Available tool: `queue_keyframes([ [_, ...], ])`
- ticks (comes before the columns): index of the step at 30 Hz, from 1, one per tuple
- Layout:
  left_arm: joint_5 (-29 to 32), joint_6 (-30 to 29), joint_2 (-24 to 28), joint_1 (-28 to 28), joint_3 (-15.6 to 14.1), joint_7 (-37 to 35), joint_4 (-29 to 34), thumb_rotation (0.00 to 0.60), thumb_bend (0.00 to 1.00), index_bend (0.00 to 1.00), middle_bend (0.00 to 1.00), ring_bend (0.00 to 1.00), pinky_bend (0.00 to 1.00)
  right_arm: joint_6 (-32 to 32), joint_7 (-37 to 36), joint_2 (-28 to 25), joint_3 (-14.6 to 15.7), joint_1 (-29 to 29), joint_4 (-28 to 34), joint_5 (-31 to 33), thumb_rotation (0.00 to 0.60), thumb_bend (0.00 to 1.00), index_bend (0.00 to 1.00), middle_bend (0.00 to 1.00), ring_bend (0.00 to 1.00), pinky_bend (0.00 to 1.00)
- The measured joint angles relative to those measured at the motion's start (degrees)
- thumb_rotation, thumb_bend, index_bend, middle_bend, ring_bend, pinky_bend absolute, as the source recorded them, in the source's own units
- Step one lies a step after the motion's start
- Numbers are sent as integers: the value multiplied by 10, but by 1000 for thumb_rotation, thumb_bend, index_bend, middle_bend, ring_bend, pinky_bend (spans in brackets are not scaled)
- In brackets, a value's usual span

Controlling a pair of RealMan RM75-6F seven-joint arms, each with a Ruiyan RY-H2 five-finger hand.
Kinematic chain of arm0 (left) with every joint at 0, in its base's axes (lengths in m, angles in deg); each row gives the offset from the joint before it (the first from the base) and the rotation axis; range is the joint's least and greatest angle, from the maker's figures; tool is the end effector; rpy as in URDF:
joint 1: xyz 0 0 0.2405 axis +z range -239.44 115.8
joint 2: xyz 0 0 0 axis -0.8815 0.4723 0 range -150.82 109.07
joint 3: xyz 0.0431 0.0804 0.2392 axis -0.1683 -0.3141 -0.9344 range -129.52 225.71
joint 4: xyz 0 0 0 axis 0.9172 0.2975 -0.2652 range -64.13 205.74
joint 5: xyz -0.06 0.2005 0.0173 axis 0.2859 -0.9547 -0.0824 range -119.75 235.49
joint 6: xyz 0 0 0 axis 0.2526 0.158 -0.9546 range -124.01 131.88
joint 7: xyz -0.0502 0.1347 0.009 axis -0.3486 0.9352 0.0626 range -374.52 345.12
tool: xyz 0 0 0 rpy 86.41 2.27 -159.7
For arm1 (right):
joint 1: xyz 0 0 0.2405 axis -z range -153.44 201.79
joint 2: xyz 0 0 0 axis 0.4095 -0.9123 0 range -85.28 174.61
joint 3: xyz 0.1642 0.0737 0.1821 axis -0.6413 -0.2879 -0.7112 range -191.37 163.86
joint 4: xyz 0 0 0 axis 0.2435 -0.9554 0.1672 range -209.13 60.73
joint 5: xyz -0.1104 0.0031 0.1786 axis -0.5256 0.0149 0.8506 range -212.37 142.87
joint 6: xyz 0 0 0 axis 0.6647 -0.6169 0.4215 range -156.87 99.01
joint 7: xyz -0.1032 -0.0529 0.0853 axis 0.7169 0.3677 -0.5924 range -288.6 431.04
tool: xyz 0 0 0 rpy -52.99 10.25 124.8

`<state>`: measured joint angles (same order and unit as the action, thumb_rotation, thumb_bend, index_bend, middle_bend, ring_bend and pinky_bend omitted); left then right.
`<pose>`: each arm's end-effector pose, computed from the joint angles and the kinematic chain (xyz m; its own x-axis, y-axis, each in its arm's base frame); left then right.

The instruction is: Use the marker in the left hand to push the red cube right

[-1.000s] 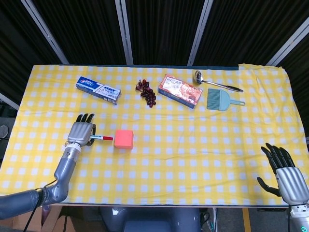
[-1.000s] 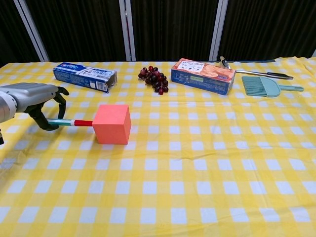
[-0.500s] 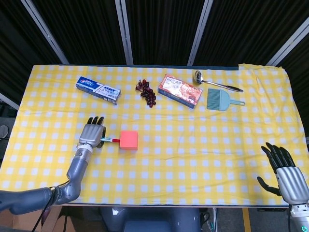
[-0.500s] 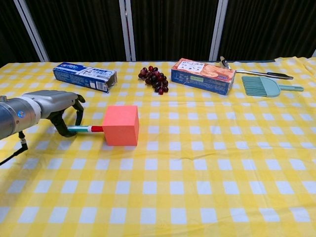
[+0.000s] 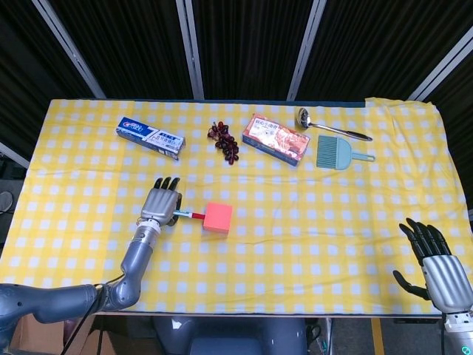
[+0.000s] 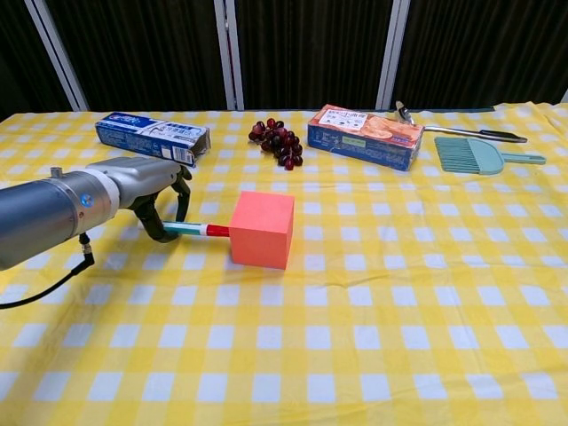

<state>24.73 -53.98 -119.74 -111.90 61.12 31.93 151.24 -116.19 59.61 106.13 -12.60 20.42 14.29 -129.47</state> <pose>-0.1366 0.3577 -0.0626 0.5542 0.3682 0.7465 0.8306 -0.1860 -0.5249 -0.3148 -0.1599 0.1666 0.3236 -0.0622 0.9442 -0.9406 -0.1293 0.3138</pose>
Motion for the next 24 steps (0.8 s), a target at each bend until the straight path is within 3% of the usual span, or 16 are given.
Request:
queue_keyframes([
  [24, 40, -33, -54, -58, 10, 53, 8, 600, 419, 573, 43, 0, 0, 1, -5, -1, 1, -1, -1, -2, 600, 341, 0, 0, 0, 45],
])
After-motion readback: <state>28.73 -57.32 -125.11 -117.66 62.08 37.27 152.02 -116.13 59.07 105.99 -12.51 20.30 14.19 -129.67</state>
